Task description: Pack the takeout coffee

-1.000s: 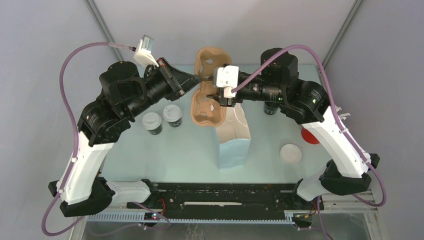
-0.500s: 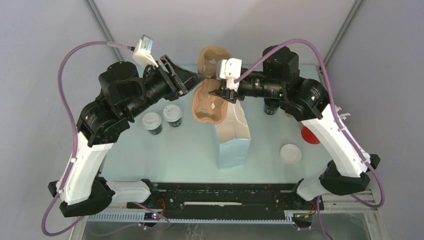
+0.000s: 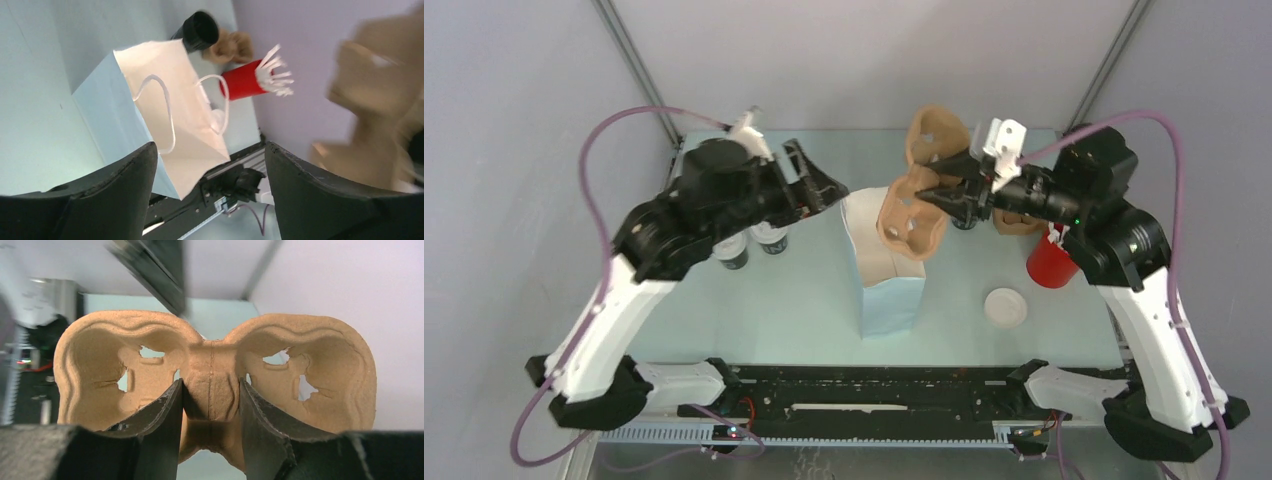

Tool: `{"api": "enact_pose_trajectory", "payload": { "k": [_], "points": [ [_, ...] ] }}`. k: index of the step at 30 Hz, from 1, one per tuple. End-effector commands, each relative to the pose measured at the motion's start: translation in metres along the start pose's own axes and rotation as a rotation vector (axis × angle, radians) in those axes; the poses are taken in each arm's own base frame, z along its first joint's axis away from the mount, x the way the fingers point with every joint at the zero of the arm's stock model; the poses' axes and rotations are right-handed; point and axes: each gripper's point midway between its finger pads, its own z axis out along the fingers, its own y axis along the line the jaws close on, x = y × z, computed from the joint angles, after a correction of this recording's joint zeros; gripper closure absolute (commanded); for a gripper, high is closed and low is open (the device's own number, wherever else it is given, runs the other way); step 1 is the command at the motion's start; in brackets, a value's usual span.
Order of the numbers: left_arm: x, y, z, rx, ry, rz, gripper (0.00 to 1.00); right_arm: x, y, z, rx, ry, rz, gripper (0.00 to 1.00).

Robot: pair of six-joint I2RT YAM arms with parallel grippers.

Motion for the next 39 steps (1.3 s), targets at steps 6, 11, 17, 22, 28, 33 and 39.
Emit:
{"api": "enact_pose_trajectory", "payload": {
  "k": [6,11,17,22,28,33,39],
  "points": [
    [0.040,0.028,0.071,-0.093,0.155,-0.012,0.46,-0.037,0.079,-0.004,-0.426,-0.287,0.215,0.53],
    [0.035,0.050,0.078,-0.164,0.145,0.041,0.73,-0.026,0.083,-0.001,-0.430,-0.268,0.268,0.52],
    [0.009,0.014,0.076,0.023,0.099,0.155,1.00,-0.019,0.074,0.015,-0.405,-0.249,0.428,0.56],
    [0.000,-0.014,0.078,0.153,0.101,0.181,1.00,-0.012,0.069,0.026,-0.379,-0.247,0.523,0.54],
    [0.005,-0.017,0.089,0.200,0.130,0.129,1.00,0.021,0.068,0.035,-0.351,-0.186,0.620,0.53],
    [0.013,-0.010,0.093,0.209,0.155,0.105,1.00,0.056,0.073,0.025,-0.347,-0.158,0.668,0.53],
    [0.028,-0.005,0.094,0.275,0.186,0.061,1.00,0.109,0.076,0.007,-0.288,-0.054,0.672,0.52]
  ]
}}
